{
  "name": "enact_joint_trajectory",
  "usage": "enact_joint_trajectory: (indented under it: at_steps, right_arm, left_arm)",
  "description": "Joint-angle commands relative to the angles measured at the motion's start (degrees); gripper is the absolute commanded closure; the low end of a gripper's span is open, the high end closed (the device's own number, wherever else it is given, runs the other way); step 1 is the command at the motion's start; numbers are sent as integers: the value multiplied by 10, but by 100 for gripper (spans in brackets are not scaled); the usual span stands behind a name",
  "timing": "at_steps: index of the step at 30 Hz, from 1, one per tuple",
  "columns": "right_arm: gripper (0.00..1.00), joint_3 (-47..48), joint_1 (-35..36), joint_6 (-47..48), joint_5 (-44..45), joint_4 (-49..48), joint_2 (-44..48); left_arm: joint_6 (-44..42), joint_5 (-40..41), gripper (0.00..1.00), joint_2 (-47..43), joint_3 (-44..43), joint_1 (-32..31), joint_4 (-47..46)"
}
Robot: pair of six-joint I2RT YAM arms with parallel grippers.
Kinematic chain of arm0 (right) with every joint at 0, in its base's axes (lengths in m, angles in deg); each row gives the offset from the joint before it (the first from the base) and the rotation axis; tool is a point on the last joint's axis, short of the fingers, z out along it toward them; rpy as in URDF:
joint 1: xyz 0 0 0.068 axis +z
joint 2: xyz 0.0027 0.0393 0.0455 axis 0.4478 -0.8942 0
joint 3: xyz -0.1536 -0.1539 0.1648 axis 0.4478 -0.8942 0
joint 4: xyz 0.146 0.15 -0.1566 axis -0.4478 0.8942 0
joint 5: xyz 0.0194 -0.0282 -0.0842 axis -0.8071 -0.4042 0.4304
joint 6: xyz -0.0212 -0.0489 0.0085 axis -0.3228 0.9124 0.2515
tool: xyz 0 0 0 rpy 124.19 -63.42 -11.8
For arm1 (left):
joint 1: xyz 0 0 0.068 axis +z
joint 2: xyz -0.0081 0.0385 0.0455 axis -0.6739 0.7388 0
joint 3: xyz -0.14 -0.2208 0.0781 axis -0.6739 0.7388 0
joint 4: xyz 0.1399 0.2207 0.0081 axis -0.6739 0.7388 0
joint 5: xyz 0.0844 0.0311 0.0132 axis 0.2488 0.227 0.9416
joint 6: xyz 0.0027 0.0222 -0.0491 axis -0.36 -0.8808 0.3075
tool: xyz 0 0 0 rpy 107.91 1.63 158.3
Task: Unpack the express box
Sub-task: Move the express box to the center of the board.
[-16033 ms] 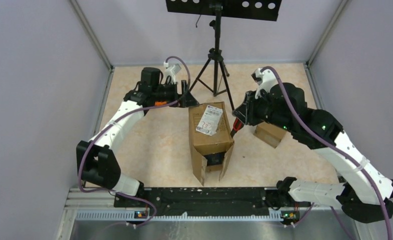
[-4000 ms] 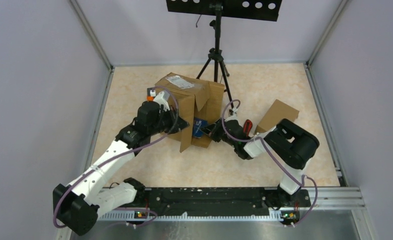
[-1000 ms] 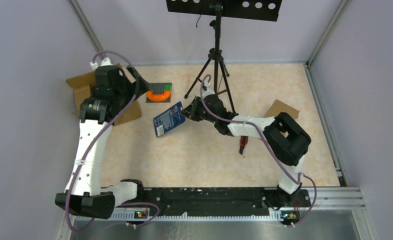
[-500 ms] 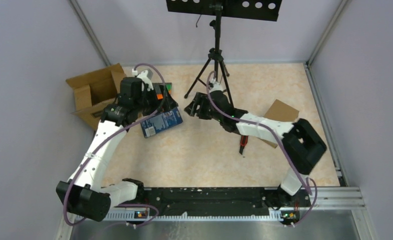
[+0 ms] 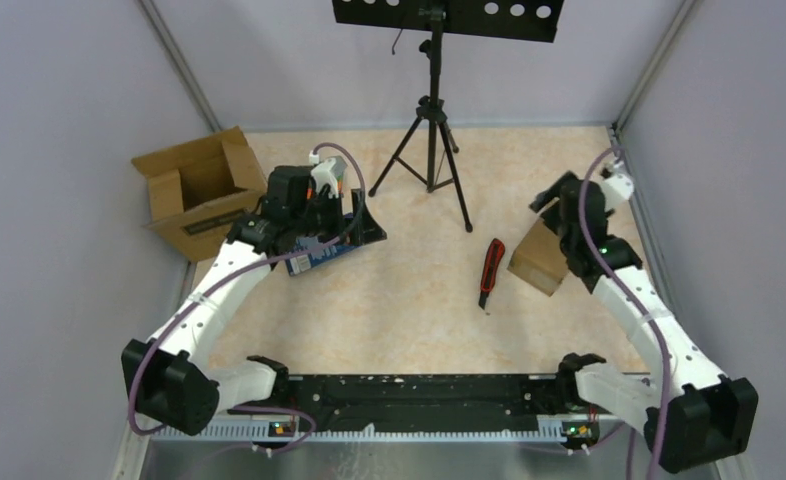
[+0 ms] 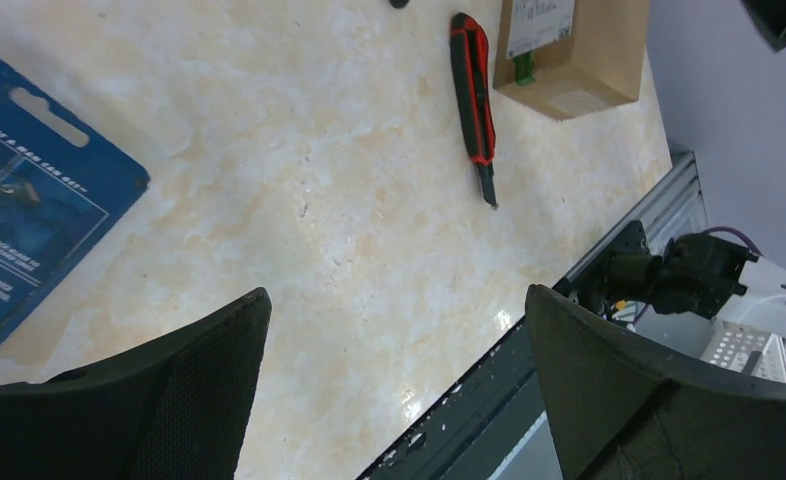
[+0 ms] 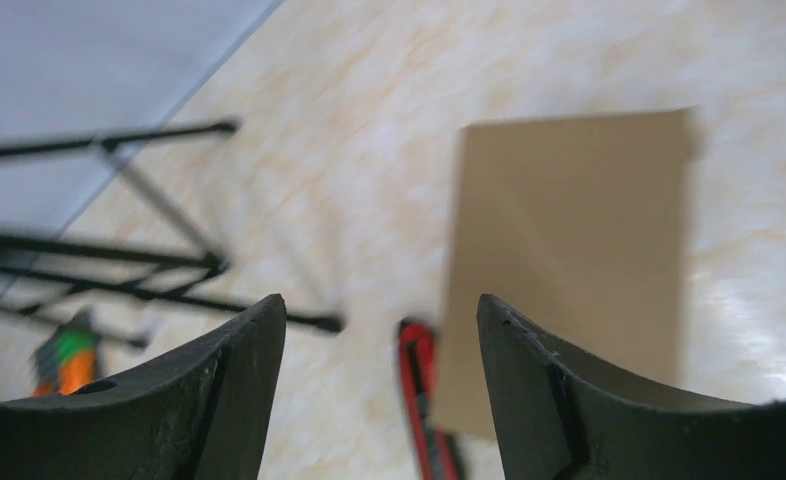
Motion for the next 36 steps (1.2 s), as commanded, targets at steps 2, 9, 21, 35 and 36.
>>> enact_joint_trajectory:
  at_steps: [2,9,21,35,36]
  right_arm:
    - [30,-11,-168,79,-9,28,15]
    - [28,19,-298,153,-148,-115,-118]
    - [30,163,-301,214,-215,-13,-308]
    - [27,-27,-208,115,-187,38,-100]
    - [27,-37,-195,109,-186,42,-80]
  left_arm:
    - [-18,-37,2,-1,24,-12,-36]
    - [-21,-67,2,-9,32,-15,-36]
    - [-28,-79,2,-18,39,-15,-29]
    - [-20,-94,2,-6,38,-16,-32]
    - [-19,-94,2,-5,40,-16,-34]
